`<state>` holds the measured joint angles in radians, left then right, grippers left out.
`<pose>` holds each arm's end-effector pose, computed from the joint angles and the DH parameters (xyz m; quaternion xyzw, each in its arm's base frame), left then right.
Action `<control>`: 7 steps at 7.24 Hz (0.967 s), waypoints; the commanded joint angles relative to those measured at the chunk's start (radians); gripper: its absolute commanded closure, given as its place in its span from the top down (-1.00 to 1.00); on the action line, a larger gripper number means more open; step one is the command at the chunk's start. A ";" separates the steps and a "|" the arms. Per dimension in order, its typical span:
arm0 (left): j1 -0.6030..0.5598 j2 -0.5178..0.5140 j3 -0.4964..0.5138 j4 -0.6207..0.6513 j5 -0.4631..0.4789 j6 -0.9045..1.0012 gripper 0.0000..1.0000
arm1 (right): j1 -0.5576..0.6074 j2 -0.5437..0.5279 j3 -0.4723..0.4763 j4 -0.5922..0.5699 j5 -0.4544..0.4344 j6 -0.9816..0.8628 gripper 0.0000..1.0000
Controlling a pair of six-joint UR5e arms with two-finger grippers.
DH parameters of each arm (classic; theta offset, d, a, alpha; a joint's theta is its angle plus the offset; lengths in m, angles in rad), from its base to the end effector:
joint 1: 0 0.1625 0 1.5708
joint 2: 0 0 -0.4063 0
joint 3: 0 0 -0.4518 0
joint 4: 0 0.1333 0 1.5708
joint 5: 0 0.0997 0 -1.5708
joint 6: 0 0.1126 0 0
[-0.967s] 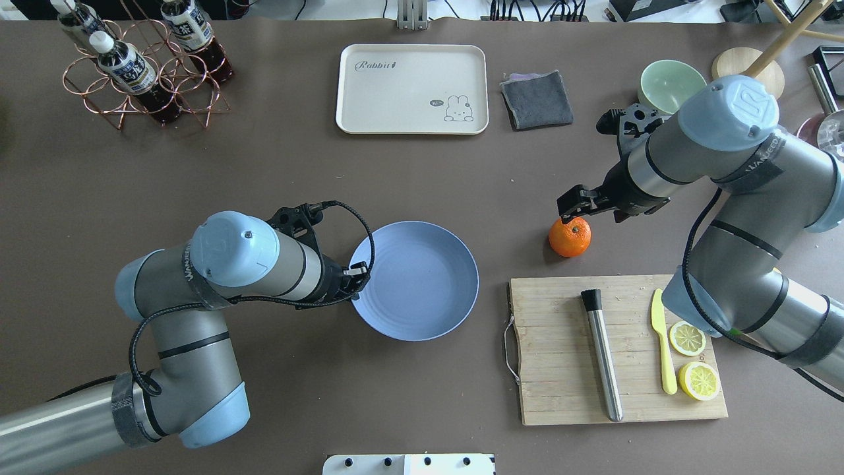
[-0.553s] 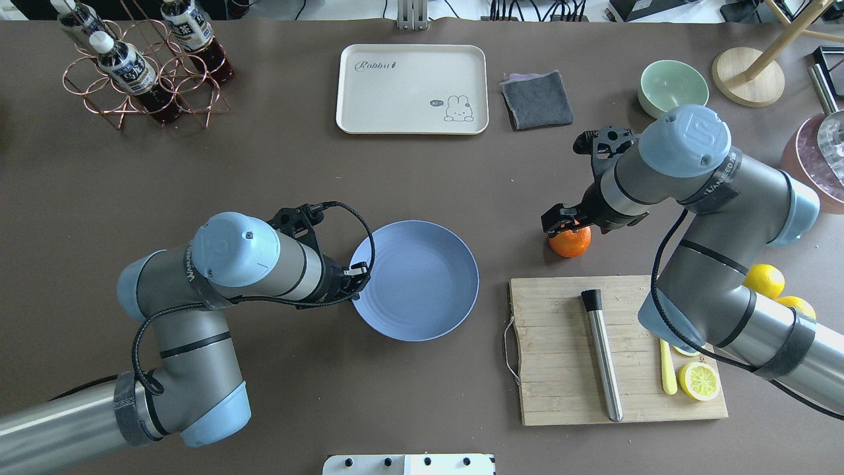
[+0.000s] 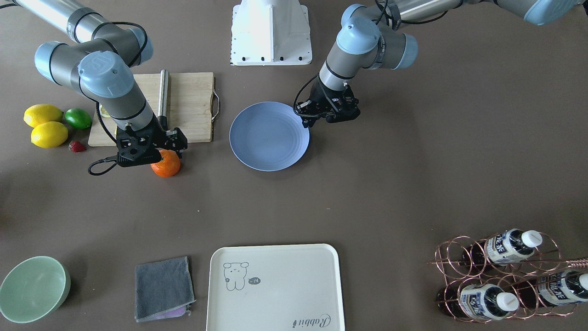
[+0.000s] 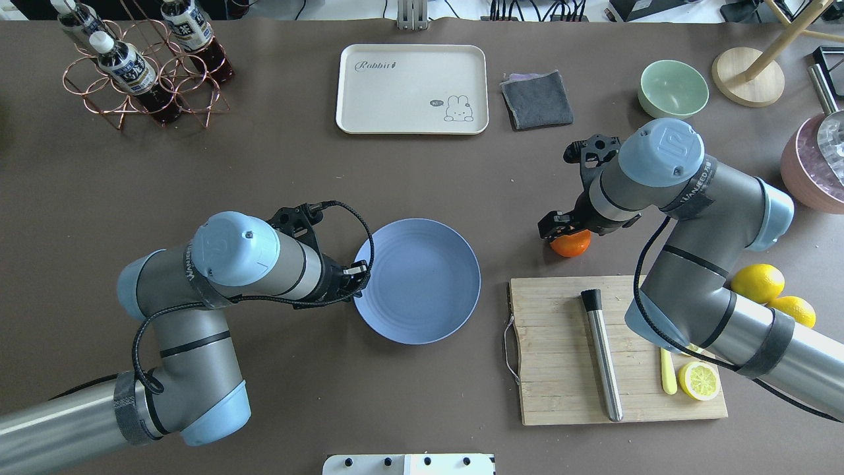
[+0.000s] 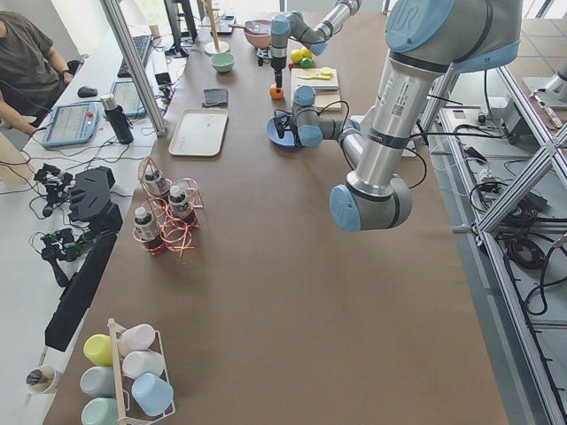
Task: Pick orange to plate
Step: 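Lower the right gripper over the orange and close on it, then carry the orange over the plate with the right gripper while the left arm withdraws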
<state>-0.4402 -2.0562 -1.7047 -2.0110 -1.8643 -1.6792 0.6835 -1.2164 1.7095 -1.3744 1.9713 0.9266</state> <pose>0.5906 -0.3895 0.2254 -0.0419 0.5139 -0.1601 0.8418 -0.4722 -0.4999 0.3463 0.0566 -0.3762 -0.0491 0.9235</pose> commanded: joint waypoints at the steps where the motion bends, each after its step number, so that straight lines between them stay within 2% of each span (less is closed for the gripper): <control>1: 0.000 0.001 -0.001 0.000 0.001 0.000 0.73 | 0.001 0.020 -0.030 0.000 -0.002 -0.029 1.00; 3: -0.002 -0.001 -0.007 0.000 0.025 -0.004 0.72 | 0.002 0.017 -0.062 0.034 0.001 -0.043 0.99; 4: -0.002 -0.001 -0.007 0.000 0.027 -0.004 0.64 | 0.002 0.018 -0.063 0.035 0.003 -0.043 0.84; 5: -0.005 -0.001 -0.009 0.000 0.025 -0.002 0.63 | 0.005 0.023 -0.056 0.034 0.009 -0.037 -0.31; 6: -0.011 -0.002 -0.016 -0.003 0.025 -0.001 0.64 | 0.016 0.023 -0.050 0.034 0.024 -0.037 -0.99; 7: -0.029 -0.001 -0.035 0.001 0.016 0.006 0.75 | 0.045 0.046 -0.018 0.017 0.094 -0.031 -1.00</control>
<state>-0.4532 -2.0577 -1.7229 -2.0120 -1.8415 -1.6789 0.7025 -1.1887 1.6647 -1.3446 2.0065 0.8905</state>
